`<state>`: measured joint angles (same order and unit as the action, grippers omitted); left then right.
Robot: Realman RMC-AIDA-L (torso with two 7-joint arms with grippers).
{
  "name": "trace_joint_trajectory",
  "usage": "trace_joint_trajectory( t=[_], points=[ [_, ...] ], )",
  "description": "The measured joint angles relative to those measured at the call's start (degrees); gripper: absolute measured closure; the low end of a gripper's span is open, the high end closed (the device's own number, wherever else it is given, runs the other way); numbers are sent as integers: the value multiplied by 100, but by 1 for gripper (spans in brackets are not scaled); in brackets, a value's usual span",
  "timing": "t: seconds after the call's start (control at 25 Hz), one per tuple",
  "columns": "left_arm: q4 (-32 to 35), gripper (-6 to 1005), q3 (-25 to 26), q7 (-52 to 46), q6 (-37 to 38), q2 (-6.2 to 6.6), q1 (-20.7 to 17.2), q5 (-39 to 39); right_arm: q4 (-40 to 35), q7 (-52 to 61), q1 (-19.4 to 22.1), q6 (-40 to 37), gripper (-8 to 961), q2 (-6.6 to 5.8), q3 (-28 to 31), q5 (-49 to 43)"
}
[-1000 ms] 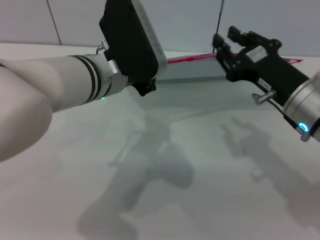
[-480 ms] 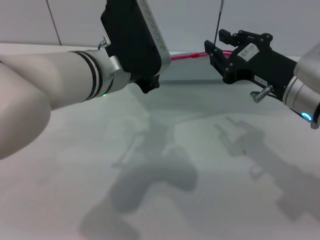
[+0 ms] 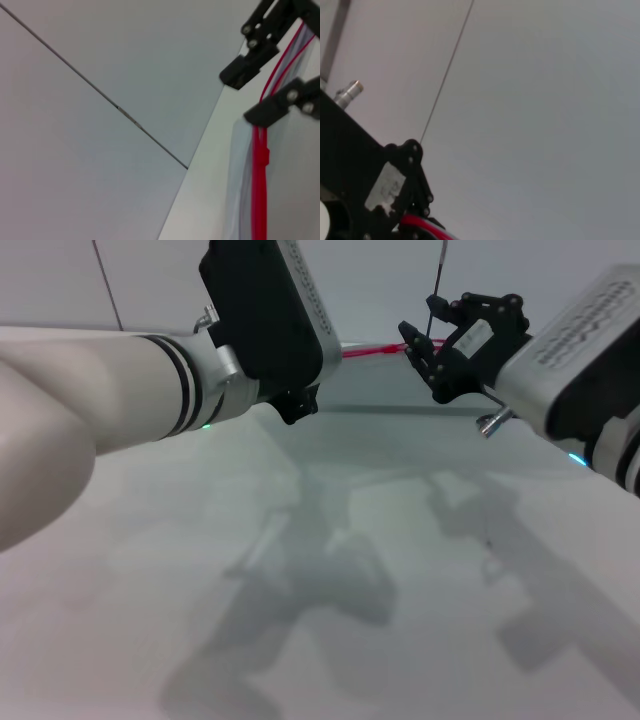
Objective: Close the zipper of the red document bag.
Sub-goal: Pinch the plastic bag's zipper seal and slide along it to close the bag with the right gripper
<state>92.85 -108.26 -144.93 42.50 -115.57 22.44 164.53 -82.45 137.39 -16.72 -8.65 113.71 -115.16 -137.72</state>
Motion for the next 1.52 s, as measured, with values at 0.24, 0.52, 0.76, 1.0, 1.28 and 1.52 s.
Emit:
trace_joint_trajectory(
  t=[0.24, 0.52, 0.76, 1.0, 1.28, 1.52],
  points=[
    [29, 911, 8, 0, 5, -2, 17, -19, -60, -536, 61, -325, 616, 212, 200, 51],
    [32, 906, 14, 41, 28, 3, 14, -15, -376, -781, 140, -769, 617, 212, 164, 10],
    [32, 901, 38, 60, 37, 8, 35, -16, -733, -888, 306, -1015, 617, 231, 132, -376],
    [57, 896, 41, 61, 93, 4, 55, -46, -781, -890, 338, -1004, 618, 245, 52, -762],
    [70, 890, 34, 61, 191, 0, 138, -57, -767, -844, 288, -998, 619, 257, 24, -1409],
    [82, 885, 34, 61, 263, -15, 207, -61, -750, -825, 247, -995, 619, 257, 25, -1781]
  ],
)
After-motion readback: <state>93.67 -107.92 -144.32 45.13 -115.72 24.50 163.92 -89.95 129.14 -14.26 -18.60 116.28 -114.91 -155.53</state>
